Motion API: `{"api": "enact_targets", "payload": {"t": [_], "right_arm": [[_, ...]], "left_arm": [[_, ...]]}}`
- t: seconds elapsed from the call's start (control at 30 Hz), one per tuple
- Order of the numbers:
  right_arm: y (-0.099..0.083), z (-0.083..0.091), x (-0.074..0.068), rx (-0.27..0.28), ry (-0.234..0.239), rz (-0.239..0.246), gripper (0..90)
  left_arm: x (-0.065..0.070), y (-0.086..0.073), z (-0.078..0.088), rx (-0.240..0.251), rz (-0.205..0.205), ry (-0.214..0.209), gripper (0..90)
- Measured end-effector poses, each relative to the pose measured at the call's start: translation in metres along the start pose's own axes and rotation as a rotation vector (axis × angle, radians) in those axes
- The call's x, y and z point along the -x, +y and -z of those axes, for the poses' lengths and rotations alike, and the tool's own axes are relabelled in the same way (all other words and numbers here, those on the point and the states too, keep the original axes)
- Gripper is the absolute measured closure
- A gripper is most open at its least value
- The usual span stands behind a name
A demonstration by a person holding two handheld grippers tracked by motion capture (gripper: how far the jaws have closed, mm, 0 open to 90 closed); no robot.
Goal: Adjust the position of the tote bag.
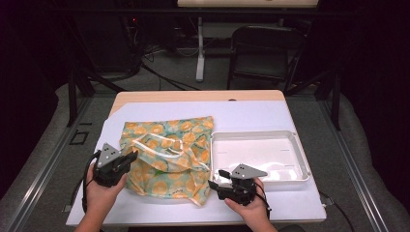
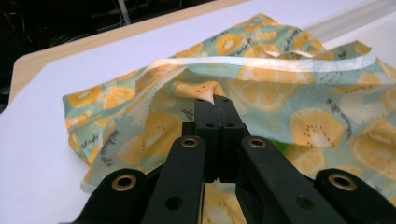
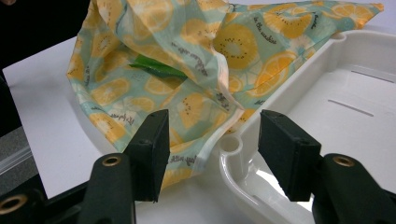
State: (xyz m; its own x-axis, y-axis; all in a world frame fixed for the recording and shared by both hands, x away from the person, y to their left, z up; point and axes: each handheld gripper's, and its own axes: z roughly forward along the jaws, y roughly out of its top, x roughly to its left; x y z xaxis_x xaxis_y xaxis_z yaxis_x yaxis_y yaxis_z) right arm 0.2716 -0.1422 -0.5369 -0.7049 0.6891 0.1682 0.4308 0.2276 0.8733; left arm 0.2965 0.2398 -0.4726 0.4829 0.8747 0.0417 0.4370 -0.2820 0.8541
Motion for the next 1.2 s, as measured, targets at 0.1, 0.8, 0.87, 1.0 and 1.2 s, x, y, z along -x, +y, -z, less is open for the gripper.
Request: {"api": "enact_targets", "payload": {"t": [0.1,0.8,0.87,1.0,1.2], "right_arm": [[-0.001,0.000,0.001,-0.001,-0.005,-0.004,43.4],[-0.001,-0.003,0.006,-0.015,-0.019,-0.018,43.5],[0.000,-0.003,0.006,-0.013,-0.020,-0.033,43.5],[0.004,-0.002,0.005,-0.027,-0.028,-0.006,43.5],[0.025,0.003,0.005,-0.037,-0.039,0.016,43.5]], "left_arm": [[-0.002,0.008,-0.003,0.004,-0.004,0.005,90.0],[-0.020,0.054,-0.033,0.068,0.068,0.035,90.0],[-0.022,0.058,-0.035,0.070,0.071,0.030,90.0],[-0.024,0.065,-0.041,0.048,0.076,0.028,90.0],[-0.024,0.073,-0.044,0.064,0.082,0.019,90.0]]}}
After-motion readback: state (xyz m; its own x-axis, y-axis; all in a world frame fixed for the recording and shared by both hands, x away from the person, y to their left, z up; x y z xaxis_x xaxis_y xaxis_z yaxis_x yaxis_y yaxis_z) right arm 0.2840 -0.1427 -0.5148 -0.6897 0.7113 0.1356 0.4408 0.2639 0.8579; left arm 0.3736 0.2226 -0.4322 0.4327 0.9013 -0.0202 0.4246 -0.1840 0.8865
